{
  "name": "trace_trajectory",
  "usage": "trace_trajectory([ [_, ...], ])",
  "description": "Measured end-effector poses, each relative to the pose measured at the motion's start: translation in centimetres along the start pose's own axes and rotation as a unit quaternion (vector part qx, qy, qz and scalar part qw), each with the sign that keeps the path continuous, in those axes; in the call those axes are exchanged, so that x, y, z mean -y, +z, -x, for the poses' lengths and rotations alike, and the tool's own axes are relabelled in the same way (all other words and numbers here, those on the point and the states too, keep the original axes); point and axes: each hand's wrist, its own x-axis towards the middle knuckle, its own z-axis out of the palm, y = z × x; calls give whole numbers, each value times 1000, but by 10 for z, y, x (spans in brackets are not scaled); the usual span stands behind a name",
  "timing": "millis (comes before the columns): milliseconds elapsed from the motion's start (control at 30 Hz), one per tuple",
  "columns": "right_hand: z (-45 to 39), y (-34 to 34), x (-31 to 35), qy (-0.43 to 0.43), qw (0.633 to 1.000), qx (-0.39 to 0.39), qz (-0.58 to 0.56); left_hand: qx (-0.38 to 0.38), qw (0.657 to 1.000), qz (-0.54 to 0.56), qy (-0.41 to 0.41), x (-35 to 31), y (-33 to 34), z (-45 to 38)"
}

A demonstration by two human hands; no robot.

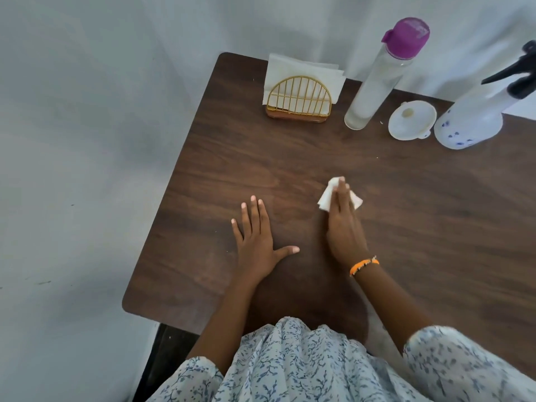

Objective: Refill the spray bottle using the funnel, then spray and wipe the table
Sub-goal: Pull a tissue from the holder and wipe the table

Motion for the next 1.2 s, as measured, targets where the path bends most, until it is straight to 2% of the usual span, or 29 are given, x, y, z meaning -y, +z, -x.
trace_trajectory([
  [67, 18, 5, 21, -29, 997, 33, -65, 10, 1000, 11, 6, 1, -2, 0],
  [167, 11, 19, 43, -147, 982, 80, -83, 22, 998, 44, 26, 5, -6, -2],
  [300, -41, 26, 49, -139, 984, 80, -80, 23, 998, 30, 54, 19, -10, 2],
  [367, -63, 22, 38, -96, 989, 57, -96, 23, 997, 3, 67, 23, -10, 4],
  [467, -72, 2, 6, 20, 994, 6, -110, 36, 996, -8, 76, 26, -10, 5],
  [600, -35, -15, -33, 122, 988, -67, -63, 44, 996, 2, 81, 27, -9, 4],
  [700, -10, -2, -27, 160, 979, -104, -66, 47, 995, 15, 85, 26, -10, 2],
  [833, -11, 30, 17, 70, 984, -82, -142, 33, 996, 4, 83, 26, -8, 1],
  [933, -28, 42, 58, 56, 980, -3, -192, 8, 997, 6, 81, 27, -9, 3],
  [1000, -29, 47, 77, 13, 981, 45, -189, -10, 997, 32, 73, 28, -13, 8],
  [1067, -14, 44, 80, -60, 982, 81, -158, -22, 995, 67, 64, 29, -15, 14],
  [1133, 11, 42, 64, -138, 979, 83, -123, -17, 996, 61, 69, 33, -14, 21],
  [1200, 28, 34, 38, -137, 982, 56, -113, -1, 996, 23, 92, 34, -11, 28],
])
